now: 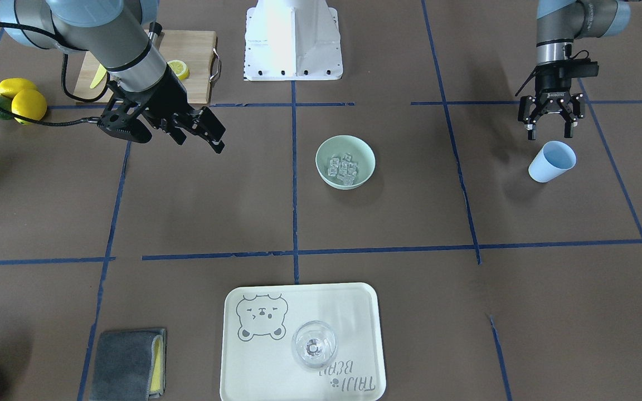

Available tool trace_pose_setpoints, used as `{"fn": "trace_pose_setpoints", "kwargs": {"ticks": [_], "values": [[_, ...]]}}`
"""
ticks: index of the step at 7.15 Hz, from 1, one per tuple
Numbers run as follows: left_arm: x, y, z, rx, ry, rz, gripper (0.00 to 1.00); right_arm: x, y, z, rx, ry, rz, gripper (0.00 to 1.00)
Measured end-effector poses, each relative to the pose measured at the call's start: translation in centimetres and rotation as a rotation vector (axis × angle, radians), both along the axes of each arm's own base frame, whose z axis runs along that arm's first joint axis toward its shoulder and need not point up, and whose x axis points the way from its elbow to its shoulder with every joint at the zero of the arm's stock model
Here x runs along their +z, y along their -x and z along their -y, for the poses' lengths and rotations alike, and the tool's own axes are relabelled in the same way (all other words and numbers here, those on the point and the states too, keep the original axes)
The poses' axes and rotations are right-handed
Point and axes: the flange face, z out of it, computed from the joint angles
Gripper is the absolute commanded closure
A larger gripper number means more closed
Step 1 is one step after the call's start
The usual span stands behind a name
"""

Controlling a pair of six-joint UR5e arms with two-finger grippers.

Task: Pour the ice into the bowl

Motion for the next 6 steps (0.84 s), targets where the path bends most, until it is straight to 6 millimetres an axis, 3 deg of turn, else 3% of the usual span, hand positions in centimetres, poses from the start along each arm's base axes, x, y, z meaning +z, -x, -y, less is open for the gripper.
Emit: {"fn": "trace_pose_setpoints", "kwargs": {"ticks": [3,6], "values": [[0.2,5.2,-0.6,0.113,-0.028,-0.001,0.00,-0.1,0.5,-0.4,-0.009,0.000,0.000,0.00],[-0.1,10.3,1.3,0.135,-0.063,0.047,0.00,-1.6,4.5,-3.3,-0.023,-0.071,0.000,0.00]]}}
